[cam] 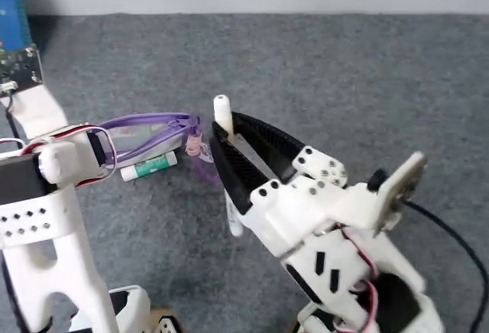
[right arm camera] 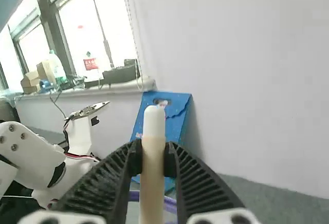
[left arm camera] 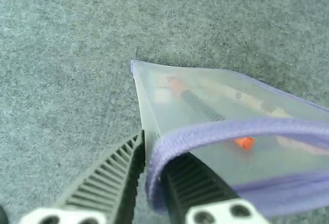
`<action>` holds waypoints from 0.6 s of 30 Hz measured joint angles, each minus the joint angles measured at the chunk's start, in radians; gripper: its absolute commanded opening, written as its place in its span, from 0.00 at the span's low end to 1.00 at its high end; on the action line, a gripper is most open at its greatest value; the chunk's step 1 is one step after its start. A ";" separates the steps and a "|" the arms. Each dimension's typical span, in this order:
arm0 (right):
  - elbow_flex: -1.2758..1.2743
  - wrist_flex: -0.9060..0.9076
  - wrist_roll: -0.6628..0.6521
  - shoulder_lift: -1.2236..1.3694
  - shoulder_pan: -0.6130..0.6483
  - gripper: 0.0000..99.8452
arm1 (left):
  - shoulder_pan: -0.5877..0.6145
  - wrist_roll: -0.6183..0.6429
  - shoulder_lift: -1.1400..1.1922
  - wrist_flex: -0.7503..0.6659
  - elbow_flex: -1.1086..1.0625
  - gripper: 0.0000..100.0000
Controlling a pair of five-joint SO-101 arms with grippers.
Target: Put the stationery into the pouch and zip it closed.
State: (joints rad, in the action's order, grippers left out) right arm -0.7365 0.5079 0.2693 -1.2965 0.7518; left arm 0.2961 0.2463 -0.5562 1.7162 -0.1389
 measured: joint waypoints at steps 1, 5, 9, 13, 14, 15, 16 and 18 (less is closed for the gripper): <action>-0.035 -0.057 0.000 -0.002 0.002 0.01 | 0.000 0.000 0.000 0.000 0.000 0.01; -0.137 -0.267 0.000 -0.002 0.015 0.01 | 0.000 0.000 0.000 0.000 0.000 0.01; -0.189 -0.453 0.000 0.000 0.101 0.01 | 0.000 0.000 0.000 0.000 0.000 0.01; -0.189 -0.624 -0.003 0.069 0.132 0.01 | 0.000 0.000 0.000 0.000 -0.002 0.01; -0.190 -0.667 -0.003 0.117 0.132 0.01 | 0.000 0.000 0.000 0.000 -0.002 0.01; -0.189 -0.707 -0.003 0.175 0.130 0.01 | 0.000 0.000 0.000 0.000 -0.002 0.01; -0.190 -0.743 -0.003 0.219 0.126 0.01 | 0.000 0.000 0.000 0.000 -0.002 0.01; -0.161 -0.810 -0.003 0.321 0.110 0.01 | 0.000 0.000 0.000 0.000 -0.002 0.01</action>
State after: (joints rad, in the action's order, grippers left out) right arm -0.8976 -0.3023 0.2662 -0.9759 0.8623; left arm 0.2961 0.2463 -0.5562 1.7162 -0.1404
